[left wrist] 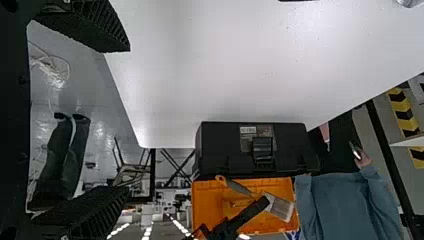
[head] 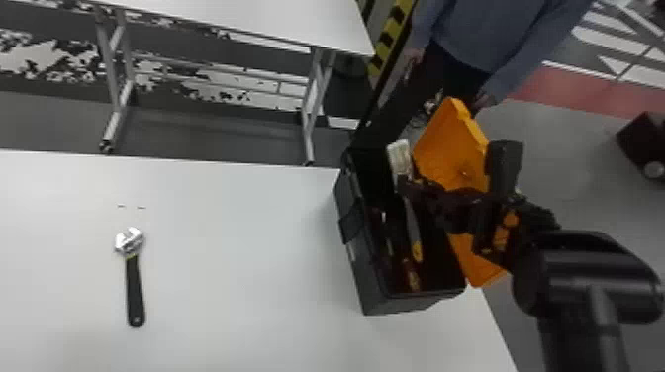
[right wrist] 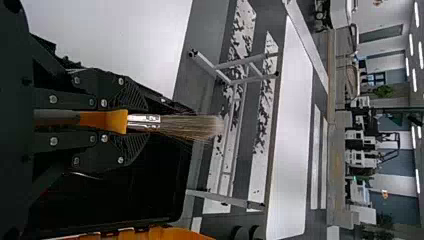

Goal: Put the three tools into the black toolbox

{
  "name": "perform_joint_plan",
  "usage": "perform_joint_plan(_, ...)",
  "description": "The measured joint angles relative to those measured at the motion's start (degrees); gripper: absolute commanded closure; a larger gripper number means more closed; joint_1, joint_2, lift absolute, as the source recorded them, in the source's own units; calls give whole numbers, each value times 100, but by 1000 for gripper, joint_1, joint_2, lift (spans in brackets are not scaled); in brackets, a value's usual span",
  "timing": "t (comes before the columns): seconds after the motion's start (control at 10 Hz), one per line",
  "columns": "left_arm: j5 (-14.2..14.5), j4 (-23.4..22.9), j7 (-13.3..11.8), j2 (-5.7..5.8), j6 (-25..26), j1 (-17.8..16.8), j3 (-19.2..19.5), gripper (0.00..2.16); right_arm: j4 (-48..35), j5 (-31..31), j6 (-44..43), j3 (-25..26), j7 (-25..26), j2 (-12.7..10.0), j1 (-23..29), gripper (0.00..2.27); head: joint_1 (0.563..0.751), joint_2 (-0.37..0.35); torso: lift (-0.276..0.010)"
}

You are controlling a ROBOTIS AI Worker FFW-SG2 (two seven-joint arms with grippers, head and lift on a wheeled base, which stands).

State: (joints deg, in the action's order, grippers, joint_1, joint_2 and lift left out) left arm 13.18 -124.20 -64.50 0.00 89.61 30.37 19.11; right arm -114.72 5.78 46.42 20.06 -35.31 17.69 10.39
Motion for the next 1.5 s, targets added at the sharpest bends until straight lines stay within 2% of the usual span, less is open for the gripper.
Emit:
perform_joint_plan(0.1, 0, 0, 13, 0, 0, 3, 29, 19, 220, 23, -357, 32, -27, 11, 51, 2236, 695, -350, -51)
perform_joint_plan(0.2, -17, 3, 25, 0, 0, 4, 38, 19, 433, 49, -764, 52, -74, 15, 141, 1990, 695, -350, -51)
perform_joint_plan(0.3, -58, 12, 25, 0, 0, 6, 39, 19, 602, 90, -1155, 64, -112, 16, 253, 799, 695, -350, -51)
perform_joint_plan(0.4, -77, 17, 24, 0, 0, 7, 39, 19, 729, 149, -1482, 86, -139, 20, 374, -1, 695, -350, -51)
perform_joint_plan(0.6, -102, 23, 71, 0, 0, 4, -4, 19, 739, 509, -1555, 259, -183, 19, 586, 60, 695, -350, -51)
perform_joint_plan(0.7, -106, 41, 78, 0, 0, 3, -30, 19, 508, 844, -1122, 401, -188, -22, 735, 63, 695, -350, -51)
perform_joint_plan(0.8, -106, 73, 72, 0, 0, 3, -35, 19, 102, 1128, -649, 496, -187, -175, 982, 63, 695, -350, -51)
perform_joint_plan(1.0, -106, 108, 247, 0, 0, 4, -50, 19, -786, 1698, -259, 505, -189, -720, 1754, 60, 695, -350, -51)
perform_joint_plan(1.2, -106, 171, 415, 0, 0, 4, -70, 19, -1151, 1906, -333, 248, -191, -1241, 2314, 60, 695, -273, -51)
perform_joint_plan(1.5, -89, 184, 918, 0, 0, -5, -123, 19, -1162, 1722, -679, -212, -187, -1525, 2618, 63, 695, -184, -51)
